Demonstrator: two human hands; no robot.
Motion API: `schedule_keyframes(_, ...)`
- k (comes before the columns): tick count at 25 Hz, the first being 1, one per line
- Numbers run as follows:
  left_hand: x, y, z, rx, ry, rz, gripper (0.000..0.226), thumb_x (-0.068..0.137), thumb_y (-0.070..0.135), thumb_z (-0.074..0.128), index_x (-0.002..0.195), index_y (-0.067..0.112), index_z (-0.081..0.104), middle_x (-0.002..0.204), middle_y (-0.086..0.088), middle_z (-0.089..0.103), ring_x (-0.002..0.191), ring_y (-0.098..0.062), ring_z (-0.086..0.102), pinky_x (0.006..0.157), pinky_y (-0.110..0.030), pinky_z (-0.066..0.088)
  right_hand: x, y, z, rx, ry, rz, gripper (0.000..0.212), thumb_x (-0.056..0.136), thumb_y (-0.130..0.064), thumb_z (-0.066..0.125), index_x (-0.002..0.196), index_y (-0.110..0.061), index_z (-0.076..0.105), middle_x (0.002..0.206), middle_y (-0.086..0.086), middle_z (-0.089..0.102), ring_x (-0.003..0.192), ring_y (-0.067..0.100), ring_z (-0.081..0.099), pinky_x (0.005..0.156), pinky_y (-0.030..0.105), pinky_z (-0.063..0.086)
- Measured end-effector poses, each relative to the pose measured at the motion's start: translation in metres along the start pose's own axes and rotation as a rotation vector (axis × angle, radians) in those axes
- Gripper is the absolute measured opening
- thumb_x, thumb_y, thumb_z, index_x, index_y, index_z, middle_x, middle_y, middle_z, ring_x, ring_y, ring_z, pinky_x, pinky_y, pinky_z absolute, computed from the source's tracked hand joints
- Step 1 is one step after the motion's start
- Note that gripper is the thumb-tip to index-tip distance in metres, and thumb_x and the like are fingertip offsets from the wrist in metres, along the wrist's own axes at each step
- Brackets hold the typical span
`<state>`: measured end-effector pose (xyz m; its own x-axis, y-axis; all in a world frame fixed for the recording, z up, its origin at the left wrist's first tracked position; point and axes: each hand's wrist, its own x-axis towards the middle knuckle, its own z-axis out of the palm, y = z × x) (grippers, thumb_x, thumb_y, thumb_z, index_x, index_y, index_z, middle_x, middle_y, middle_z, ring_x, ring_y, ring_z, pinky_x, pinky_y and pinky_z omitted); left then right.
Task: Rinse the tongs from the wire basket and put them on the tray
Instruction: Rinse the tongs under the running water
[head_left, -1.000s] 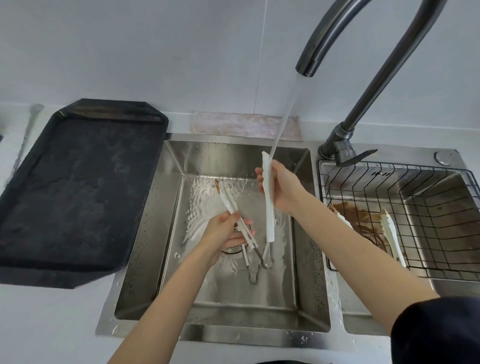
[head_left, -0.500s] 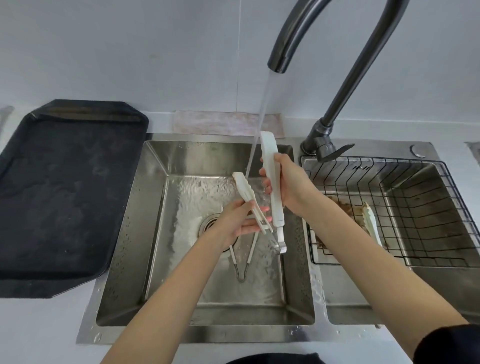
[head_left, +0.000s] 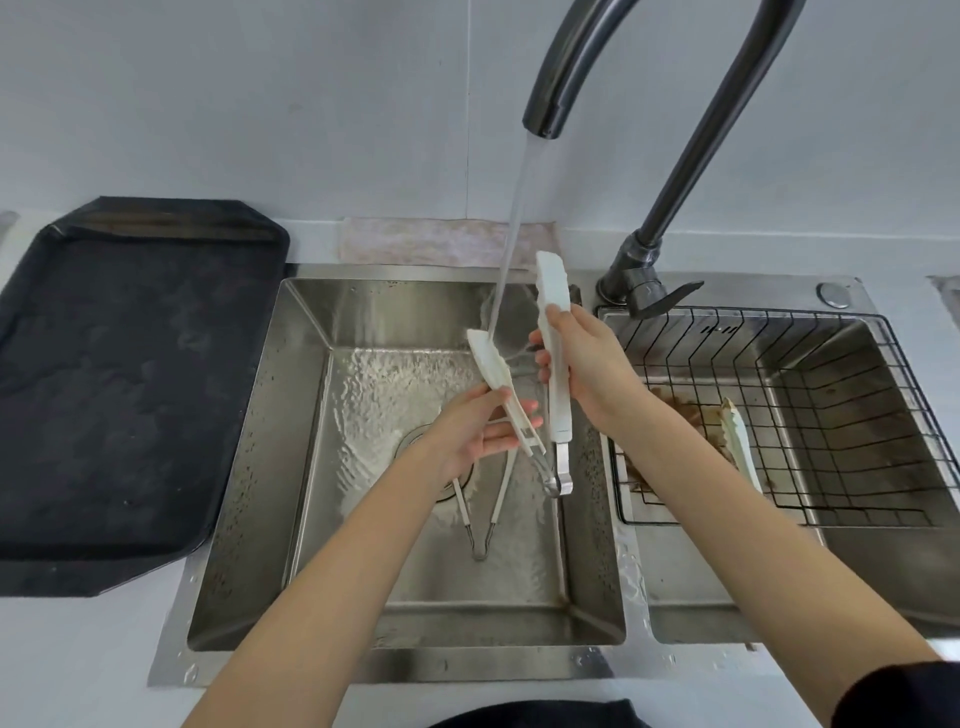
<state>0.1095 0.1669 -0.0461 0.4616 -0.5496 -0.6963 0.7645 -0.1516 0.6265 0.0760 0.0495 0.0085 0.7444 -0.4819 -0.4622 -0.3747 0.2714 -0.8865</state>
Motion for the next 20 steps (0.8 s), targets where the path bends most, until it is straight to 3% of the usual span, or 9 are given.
schedule_keyframes(3, 0.0, 0.001, -0.005, -0.095, -0.01, -0.032, 0.021, 0.096, 0.022, 0.043, 0.11, 0.011, 0.054, 0.084, -0.004, 0.072, 0.07, -0.013, 0.071, 0.07, -0.026, 0.057, 0.014, 0.012, -0.006, -0.037, 0.09, 0.015, 0.03, 0.098, -0.023, 0.034, 0.125, -0.011, 0.041, 0.076, 0.0, 0.049, 0.054, 0.01, 0.041, 0.047, 0.022, 0.036)
schedule_keyframes(6, -0.002, 0.003, -0.01, -0.244, -0.008, -0.026, 0.019, 0.095, 0.025, 0.047, 0.088, 0.011, 0.058, 0.083, -0.005, 0.069, 0.076, -0.015, 0.068, 0.071, -0.028, 0.057, 0.029, 0.031, -0.012, -0.028, 0.178, 0.1, 0.037, 0.099, -0.028, 0.027, 0.128, -0.01, 0.039, 0.074, 0.0, 0.048, 0.052, 0.01, 0.039, 0.042, 0.022, 0.033)
schedule_keyframes(9, -0.004, 0.011, -0.016, -0.277, -0.024, 0.032, 0.009, 0.092, 0.022, 0.053, 0.09, 0.013, 0.055, 0.086, -0.004, 0.063, 0.075, -0.014, 0.068, 0.06, -0.025, 0.059, 0.036, 0.05, -0.01, 0.049, 0.183, 0.275, 0.041, 0.099, -0.035, 0.023, 0.114, -0.005, 0.046, 0.066, 0.003, 0.047, 0.047, 0.011, 0.04, 0.032, 0.018, 0.035)
schedule_keyframes(13, -0.006, 0.022, -0.012, -0.188, -0.09, 0.114, 0.007, 0.089, 0.01, 0.055, 0.095, 0.014, 0.054, 0.078, -0.001, 0.067, 0.077, -0.014, 0.067, 0.066, -0.025, 0.06, 0.028, 0.069, -0.002, 0.116, 0.086, 0.404, 0.041, 0.101, -0.032, 0.024, 0.092, -0.002, 0.051, 0.042, 0.003, 0.051, 0.028, 0.008, 0.04, 0.034, 0.014, 0.034)
schedule_keyframes(15, -0.004, 0.026, -0.007, -0.115, -0.099, 0.146, 0.009, 0.09, 0.01, 0.055, 0.098, 0.014, 0.055, 0.076, 0.001, 0.072, 0.07, -0.011, 0.071, 0.07, -0.025, 0.059, 0.026, 0.078, 0.002, 0.065, 0.054, 0.426, 0.036, 0.1, -0.028, 0.027, 0.085, -0.011, 0.055, 0.059, 0.003, 0.052, 0.043, 0.011, 0.045, 0.041, 0.019, 0.037)
schedule_keyframes(20, 0.002, 0.035, 0.003, -0.061, -0.026, 0.105, 0.016, 0.095, 0.026, 0.047, 0.097, 0.013, 0.056, 0.086, -0.005, 0.067, 0.074, -0.013, 0.067, 0.062, -0.023, 0.059, 0.031, 0.09, 0.005, 0.027, 0.057, 0.505, 0.028, 0.098, -0.026, 0.036, 0.111, -0.013, 0.057, 0.077, 0.002, 0.06, 0.062, 0.013, 0.053, 0.044, 0.023, 0.042)
